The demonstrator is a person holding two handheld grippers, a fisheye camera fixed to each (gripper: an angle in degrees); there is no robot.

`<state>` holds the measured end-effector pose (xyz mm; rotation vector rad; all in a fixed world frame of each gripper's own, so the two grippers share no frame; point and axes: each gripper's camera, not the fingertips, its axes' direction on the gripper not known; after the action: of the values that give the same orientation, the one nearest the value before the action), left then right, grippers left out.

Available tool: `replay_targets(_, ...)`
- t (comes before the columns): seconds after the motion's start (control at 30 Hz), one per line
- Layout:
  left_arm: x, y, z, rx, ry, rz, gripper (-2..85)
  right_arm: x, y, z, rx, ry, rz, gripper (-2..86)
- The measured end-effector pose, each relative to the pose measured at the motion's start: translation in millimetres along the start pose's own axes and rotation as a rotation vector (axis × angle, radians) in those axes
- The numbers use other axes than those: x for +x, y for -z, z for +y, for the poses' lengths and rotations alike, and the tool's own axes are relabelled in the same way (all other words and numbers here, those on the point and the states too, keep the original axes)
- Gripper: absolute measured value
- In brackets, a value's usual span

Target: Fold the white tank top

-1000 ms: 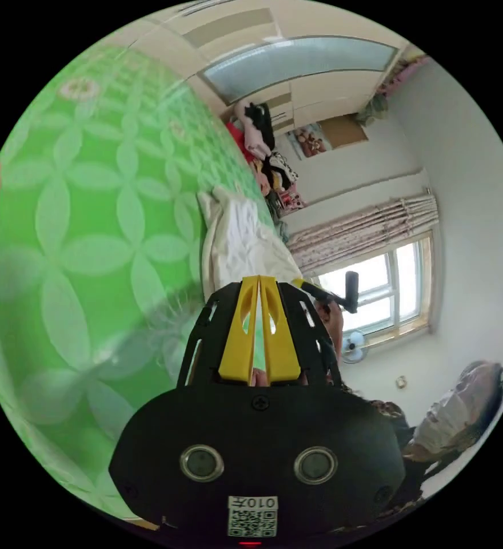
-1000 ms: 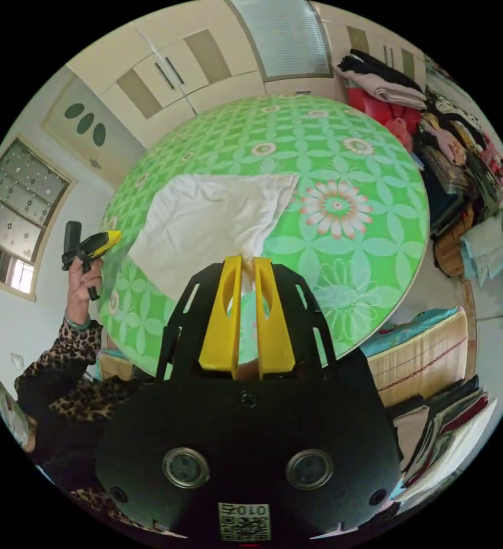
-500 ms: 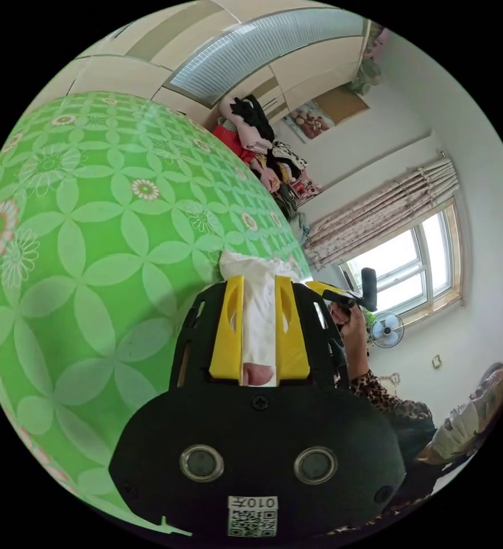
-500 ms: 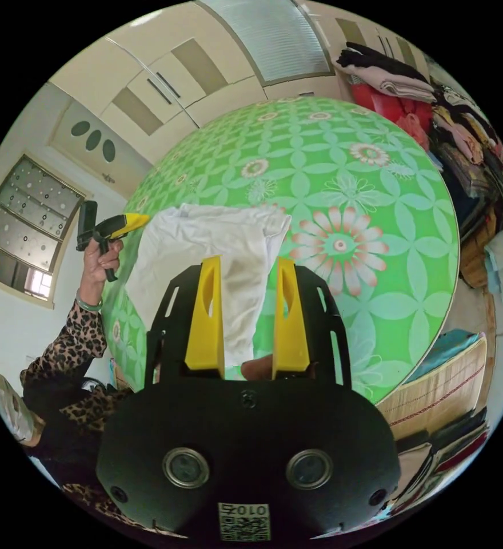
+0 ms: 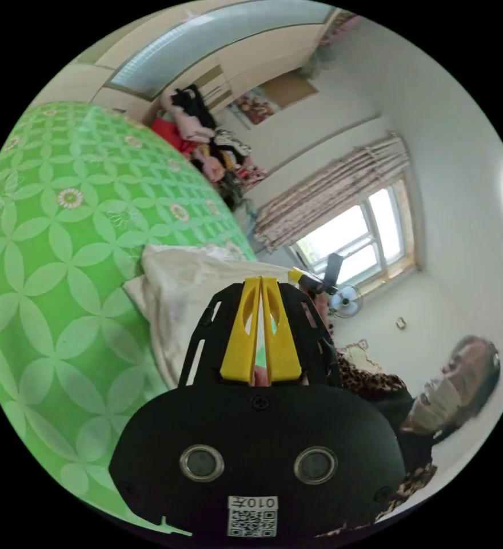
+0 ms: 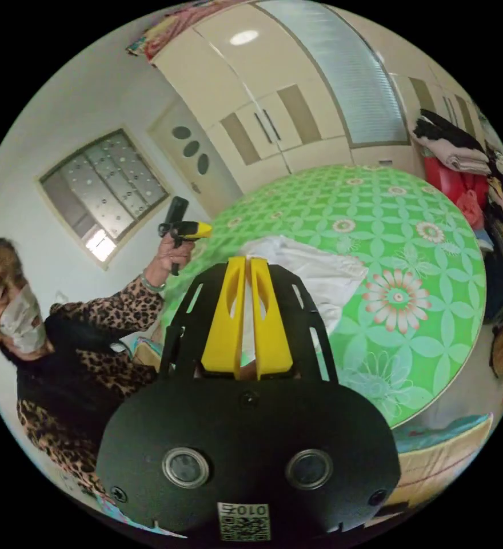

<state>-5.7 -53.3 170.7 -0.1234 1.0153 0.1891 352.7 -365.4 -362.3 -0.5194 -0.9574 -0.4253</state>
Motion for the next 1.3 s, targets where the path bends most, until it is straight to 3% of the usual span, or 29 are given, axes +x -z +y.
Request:
replay_targets(0.13,67.5,14.5,40.0,-0.023,-0.216,0.016,-0.2,-70.9,3.6,38.5,-0.029,0.236,-0.054,1.5)
replay_targets(0.2,82.3,22.1,66.8,0.028,-0.193,-0.146,0.0,-90.8,-6.4,55.4,-0.083,0.285,-0.058,1.5)
replay_targets(0.27,77.8,23.5,80.4,0.054,-0.138,-0.193,0.2,-107.5,-28.6,76.0,-0.182,0.293,-0.020,1.5)
replay_targets(0.47,73.2,-2.0,65.8,-0.027,-0.090,-0.184,2.4,-118.9,-79.0,132.6,-0.370,0.254,0.101,1.6)
replay_targets(0.8,135.0,-191.9,-10.5,-0.500,-0.454,-0.394,5.1,-85.8,-75.2,177.9,-0.191,0.119,-0.026,1.5)
replay_targets(0.97,141.5,-250.8,-36.6,-0.620,-0.583,-0.536,5.4,-74.5,-55.9,194.1,-0.090,0.130,-0.101,1.6)
replay_targets(1.3,125.7,-295.3,-77.6,-0.783,-0.654,-0.402,3.9,-37.2,-42.0,218.5,-0.064,0.115,-0.152,1.6)
